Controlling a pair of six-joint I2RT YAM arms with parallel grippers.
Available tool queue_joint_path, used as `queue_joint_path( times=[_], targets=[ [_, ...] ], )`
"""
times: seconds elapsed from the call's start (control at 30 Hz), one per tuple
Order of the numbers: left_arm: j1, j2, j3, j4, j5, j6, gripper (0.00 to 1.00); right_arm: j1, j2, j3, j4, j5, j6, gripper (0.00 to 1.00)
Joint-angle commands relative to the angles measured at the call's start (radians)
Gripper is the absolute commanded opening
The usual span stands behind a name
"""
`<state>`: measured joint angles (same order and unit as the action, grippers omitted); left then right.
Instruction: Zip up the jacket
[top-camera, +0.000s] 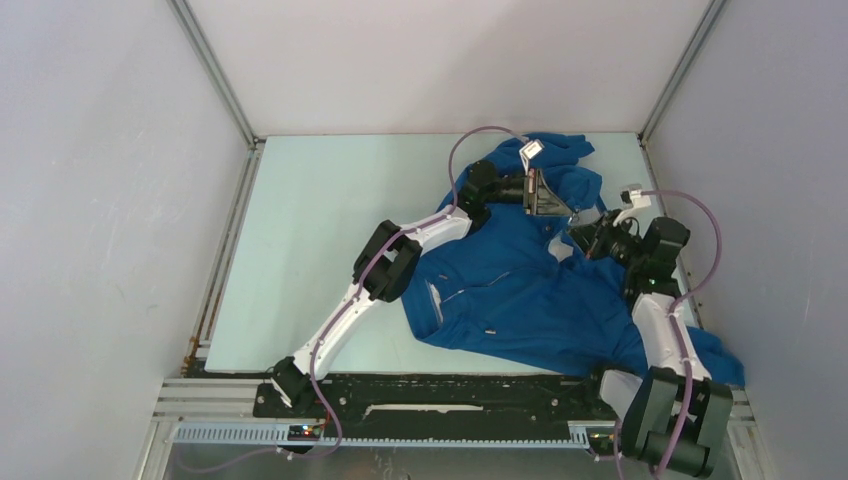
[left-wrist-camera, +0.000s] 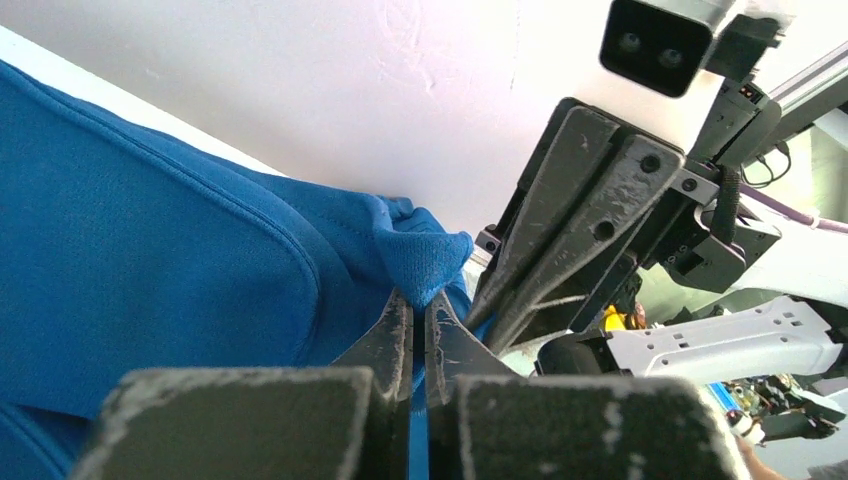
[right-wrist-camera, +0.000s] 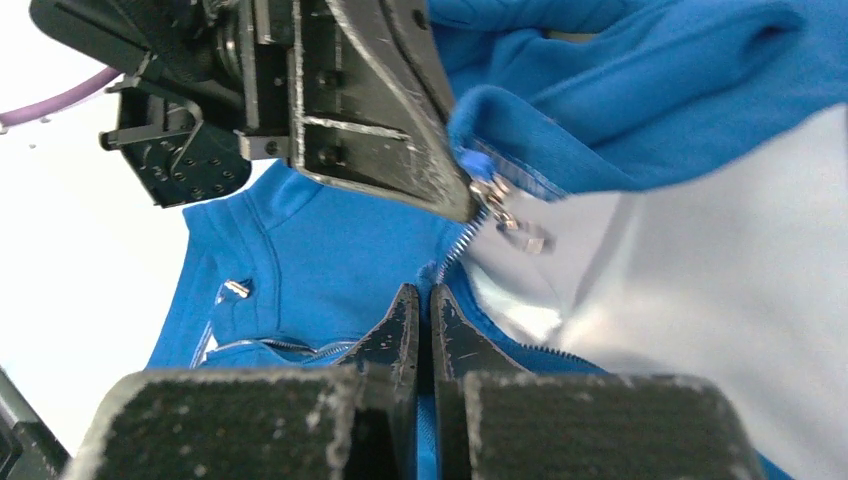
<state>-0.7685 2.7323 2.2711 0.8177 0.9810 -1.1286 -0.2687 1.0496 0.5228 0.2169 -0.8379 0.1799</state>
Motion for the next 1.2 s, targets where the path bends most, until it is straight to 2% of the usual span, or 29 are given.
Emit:
queue_joint_path(
  times=[0.0, 0.1, 0.17, 0.27, 0.4, 0.5, 0.83, 1.17],
  targets=[
    [0.005, 0.001, 0.074, 0.092, 0.011, -0.051, 0.0, -0.03, -0.106, 0.04, -0.108, 0.099, 0.002, 0.0],
    [0.006, 0.001, 0.074, 0.102, 0.01, -0.058, 0.0, -0.083, -0.169, 0.04, -0.162, 0.204, 0.004, 0.0],
    [0.005, 0.001, 0.074, 0.106, 0.012, -0.062, 0.0, -0.142, -0.154, 0.037, -0.158, 0.207, 0.028, 0.0],
    [0.003, 0.0, 0.074, 0.12, 0.017, -0.069, 0.0, -0.196, -0.08, 0.027, -0.051, 0.09, 0.056, 0.0],
    [0.003, -0.01, 0.065, 0.138, 0.032, -0.077, 0.0, -0.195, 0.005, 0.007, 0.199, -0.099, 0.053, 0.0],
    [0.001, -0.011, 0.062, 0.138, 0.034, -0.077, 0.0, -0.178, 0.029, -0.015, 0.365, -0.172, 0.098, 0.0],
    [-0.004, -0.017, 0.064, 0.117, 0.066, -0.073, 0.0, -0.117, 0.087, 0.019, 0.316, -0.218, -0.001, 0.0],
    [-0.002, -0.028, 0.053, 0.125, 0.1, -0.079, 0.0, -0.153, 0.014, -0.004, 0.252, -0.085, -0.032, 0.0]
  ],
)
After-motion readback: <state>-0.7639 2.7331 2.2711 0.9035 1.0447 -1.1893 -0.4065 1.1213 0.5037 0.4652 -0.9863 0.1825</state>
